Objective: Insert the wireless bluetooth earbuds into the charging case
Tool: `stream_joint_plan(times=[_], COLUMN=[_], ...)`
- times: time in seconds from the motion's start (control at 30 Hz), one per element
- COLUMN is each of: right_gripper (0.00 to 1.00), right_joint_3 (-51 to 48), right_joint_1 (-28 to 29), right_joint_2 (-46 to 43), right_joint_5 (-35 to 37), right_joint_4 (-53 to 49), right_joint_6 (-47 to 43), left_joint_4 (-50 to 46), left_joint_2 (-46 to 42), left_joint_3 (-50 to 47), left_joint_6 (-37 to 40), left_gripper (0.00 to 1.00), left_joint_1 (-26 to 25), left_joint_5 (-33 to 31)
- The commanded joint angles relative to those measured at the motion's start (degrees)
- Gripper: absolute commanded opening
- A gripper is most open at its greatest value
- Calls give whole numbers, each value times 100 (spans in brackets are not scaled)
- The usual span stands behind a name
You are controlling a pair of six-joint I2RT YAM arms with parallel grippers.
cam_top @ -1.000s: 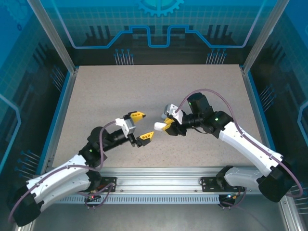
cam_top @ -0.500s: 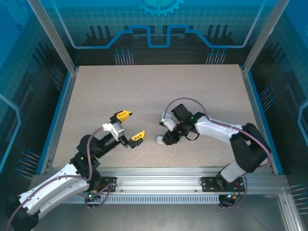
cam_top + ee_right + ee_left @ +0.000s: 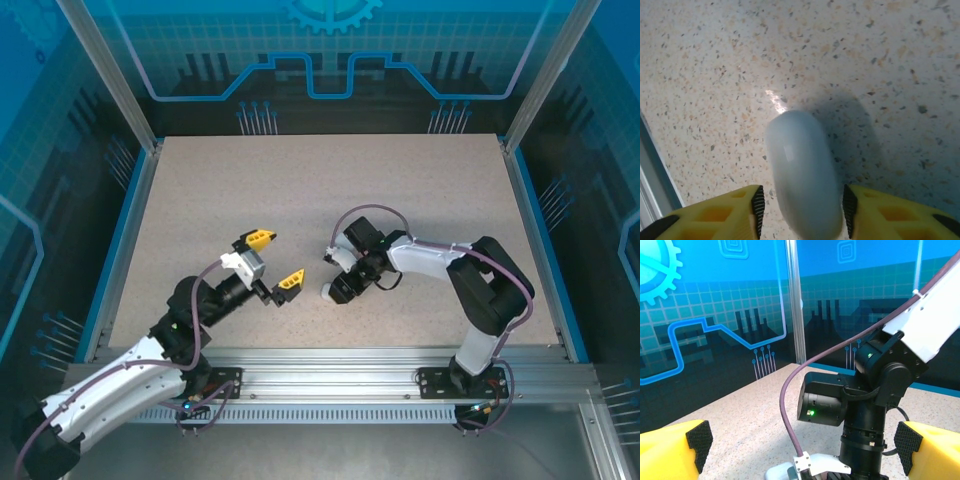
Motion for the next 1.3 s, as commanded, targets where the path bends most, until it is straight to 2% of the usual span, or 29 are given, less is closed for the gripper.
stream_joint_plan(times=[0.0,0.23,0.33,0.47,0.6,0.67,0.83,0.93,1.03,1.2,1.27], right_gripper=[57,68,70,79,99,100,100,100,100,100,100], right_joint_3=[19,3,-37,-207,-652,-966,-1835,-2338,-2894,-3795,-3945], right_joint_1=[-15,-179,-365,-698,-1227,-1652,-2802,-3333,-3789,-3934,-3934], right_joint_2=[-187,-1007,-1587,-2491,-3402,-3757,-4368,-4483,-4514,-4353,-4163], right_joint_5=[346,895,1264,2199,3244,3390,3373,3449,3147,3116,3093], right_joint_4=[41,-84,-223,-345,-223,-58,726,1319,2202,4079,4572], right_joint_6=[136,216,349,498,628,711,737,789,1020,1032,960], left_joint_4=[-116,-257,-317,-773,-1039,-983,-647,-198,396,1569,1781], left_joint_2=[55,347,518,695,835,997,1677,2263,2900,3722,3880], left_joint_3=[130,276,329,441,349,263,116,21,-90,-351,-326], left_joint_6=[25,59,-63,-652,-1221,-1210,-1190,-1106,-942,-760,-658], left_gripper=[97,99,99,99,99,99,99,99,99,99,99], left_joint_1=[-11,33,244,1068,1977,2227,2758,2890,2968,3105,3156], left_joint_5=[-362,-967,-1289,-1532,-1936,-2250,-2516,-2498,-2457,-2150,-1786])
